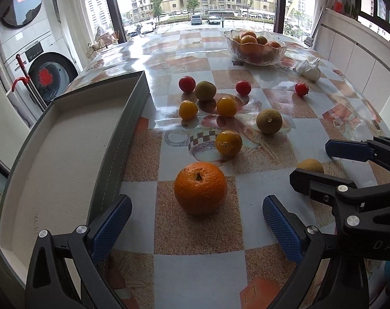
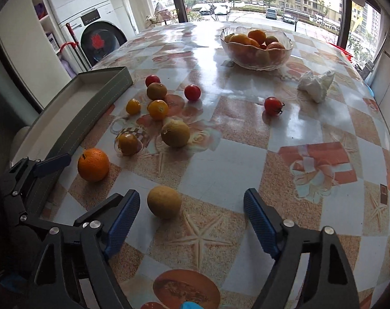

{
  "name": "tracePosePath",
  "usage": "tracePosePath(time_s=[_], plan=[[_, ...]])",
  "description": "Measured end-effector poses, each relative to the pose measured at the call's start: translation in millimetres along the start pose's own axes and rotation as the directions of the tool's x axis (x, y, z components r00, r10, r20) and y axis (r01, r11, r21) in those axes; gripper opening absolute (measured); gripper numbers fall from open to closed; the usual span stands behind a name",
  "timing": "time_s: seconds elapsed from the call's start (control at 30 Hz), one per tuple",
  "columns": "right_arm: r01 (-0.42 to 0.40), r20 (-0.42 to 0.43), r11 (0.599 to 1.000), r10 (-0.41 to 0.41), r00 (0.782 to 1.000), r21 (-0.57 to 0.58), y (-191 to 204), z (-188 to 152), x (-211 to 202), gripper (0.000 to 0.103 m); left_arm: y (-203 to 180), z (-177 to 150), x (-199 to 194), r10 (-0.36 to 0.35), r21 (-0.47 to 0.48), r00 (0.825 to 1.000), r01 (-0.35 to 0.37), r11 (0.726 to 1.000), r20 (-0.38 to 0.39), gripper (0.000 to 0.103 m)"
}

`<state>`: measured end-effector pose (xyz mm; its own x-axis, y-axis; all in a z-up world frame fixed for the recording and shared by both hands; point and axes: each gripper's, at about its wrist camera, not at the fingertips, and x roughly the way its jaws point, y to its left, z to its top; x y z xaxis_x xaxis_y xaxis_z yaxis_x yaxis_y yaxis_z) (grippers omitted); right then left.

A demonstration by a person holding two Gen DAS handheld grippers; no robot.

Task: Organize fruits
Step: 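Grasp the large orange with the left tool while the right tool grasps a yellow-green fruit, then carry both fruits into the gray tray and open both tools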

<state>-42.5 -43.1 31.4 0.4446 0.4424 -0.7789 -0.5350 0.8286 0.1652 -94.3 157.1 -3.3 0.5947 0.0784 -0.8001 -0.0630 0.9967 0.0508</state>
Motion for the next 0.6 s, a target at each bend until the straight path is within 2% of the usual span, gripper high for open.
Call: tracePosePath(time_s=[0.03,0.07,0.1,0.2,0.27,0.33,0.37,0.47,0.6], plan=[[0.005,-0.003,1.000,-0.005,1.000,-0.023,4,2,1,0.058,0,0,0,0.003,0.000,1.000,-0.003,1.000,-0.002,0.103],[-0.001,-0.009,0.999,0.000,1.000,-0.042,6,2,1,0.036,-1,0,-1,0.006,-0.003,1.000,-0.006,1.000,-0.003,0.102],[-0.007,-0.014,0.999,0.006,1.000,-0.054,8,2,1,0.029,-1,1,-1,0.008,-0.003,1.000,-0.008,1.000,-0.003,0.102],[-0.030,-0.012,0.999,0.029,0.999,-0.016,-2,-1,-5,0.029,-2,3,-4,-0.011,-0.015,1.000,0.012,1.000,0.002,0.078],[-0.054,-0.002,0.998,0.054,0.999,0.028,-14,-8,-12,0.029,-4,5,-4,-0.013,-0.017,1.000,0.013,1.000,-0.001,0.069],[-0.064,-0.004,0.997,0.064,0.998,0.053,-22,-13,-17,0.029,-6,6,-5,-0.042,-0.029,0.999,0.042,0.999,-0.001,0.048],[-0.062,-0.005,0.996,0.062,0.998,0.058,-25,-15,-19,0.029,-6,6,-5,-0.060,-0.036,0.998,0.060,0.998,0.000,0.040],[-0.060,-0.007,0.996,0.061,0.998,0.067,-28,-20,-25,0.029,-7,3,-10,-0.051,-0.037,0.999,0.051,0.998,0.005,0.038],[-0.084,-0.001,0.993,0.084,0.996,0.083,-29,-20,-32,0.029,2,1,-32,-0.079,-0.072,0.996,0.082,0.994,0.044,0.038]])
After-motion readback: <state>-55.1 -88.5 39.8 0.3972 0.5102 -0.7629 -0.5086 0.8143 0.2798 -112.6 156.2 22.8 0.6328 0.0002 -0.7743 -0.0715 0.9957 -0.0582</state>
